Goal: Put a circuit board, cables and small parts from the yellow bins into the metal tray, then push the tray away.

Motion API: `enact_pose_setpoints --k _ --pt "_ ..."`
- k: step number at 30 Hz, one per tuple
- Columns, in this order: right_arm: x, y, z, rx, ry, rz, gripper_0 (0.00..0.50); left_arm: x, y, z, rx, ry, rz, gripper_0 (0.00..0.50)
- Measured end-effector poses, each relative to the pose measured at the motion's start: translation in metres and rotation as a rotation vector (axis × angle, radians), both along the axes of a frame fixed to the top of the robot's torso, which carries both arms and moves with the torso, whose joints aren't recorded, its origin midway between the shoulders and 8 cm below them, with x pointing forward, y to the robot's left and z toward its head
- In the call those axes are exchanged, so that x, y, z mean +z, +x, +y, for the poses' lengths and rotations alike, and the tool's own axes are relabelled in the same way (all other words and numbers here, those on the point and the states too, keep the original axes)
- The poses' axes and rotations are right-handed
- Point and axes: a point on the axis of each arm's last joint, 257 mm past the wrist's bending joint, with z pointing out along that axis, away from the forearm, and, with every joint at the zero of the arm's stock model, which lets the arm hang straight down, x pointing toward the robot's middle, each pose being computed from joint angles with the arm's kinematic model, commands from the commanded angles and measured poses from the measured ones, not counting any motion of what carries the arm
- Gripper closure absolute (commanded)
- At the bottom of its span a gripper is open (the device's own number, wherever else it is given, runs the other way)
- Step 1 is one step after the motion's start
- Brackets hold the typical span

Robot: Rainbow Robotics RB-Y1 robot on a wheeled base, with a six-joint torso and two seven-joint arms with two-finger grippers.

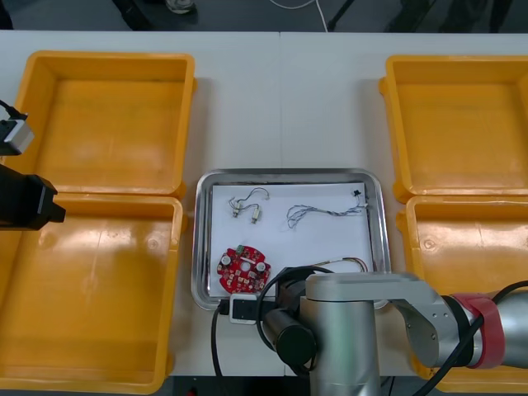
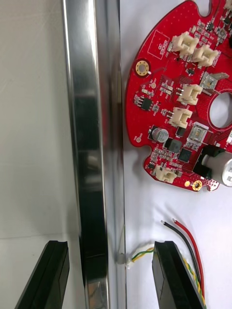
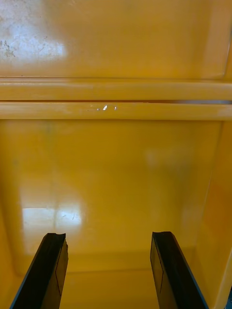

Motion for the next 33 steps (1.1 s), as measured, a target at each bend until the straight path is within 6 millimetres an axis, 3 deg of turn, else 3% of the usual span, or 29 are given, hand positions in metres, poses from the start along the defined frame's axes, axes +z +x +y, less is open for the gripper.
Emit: enact_pose_setpoints --k 4,5,6,7,8,9,11,15,18,33 --pt "0.0 0.0 0.001 -0.001 0.002 0.0 0.014 0.0 0.0 0.0 0.0 0.0 0.0 0.0" --pt "0.0 0.0 0.001 -0.001 0.002 0.001 0.089 0.0 0.0 0.0 0.0 0.0 0.0 0.0" --pt "0.0 0.0 0.001 -0.003 0.003 0.001 0.125 0.0 0.0 0.0 0.0 0.0 0.0 0.0" --pt "0.0 0.0 0.001 -0.005 0.004 0.001 0.125 0.0 0.0 0.0 0.0 0.0 0.0 0.0" --pt "0.0 0.0 0.001 -0.005 0.004 0.001 0.238 0.0 0.0 0.0 0.0 0.0 0.0 0.0" --pt "0.0 0.0 0.001 -0.005 0.004 0.001 0.268 0.0 0.0 0.0 0.0 0.0 0.0 0.0" --pt "0.0 0.0 0.0 -0.007 0.005 0.001 0.389 0.0 0.0 0.0 0.0 0.0 0.0 0.0" --pt "0.0 0.001 0.0 -0.012 0.006 -0.006 0.476 0.0 0.0 0.0 0.0 0.0 0.0 0.0" --pt "0.001 0.002 0.0 -0.012 0.005 -0.01 0.5 0.0 0.0 0.0 0.0 0.0 0.0 0.0" --pt "0.011 0.018 0.001 -0.013 0.011 -0.09 0.5 0.0 0.0 0.0 0.0 0.0 0.0 0.0"
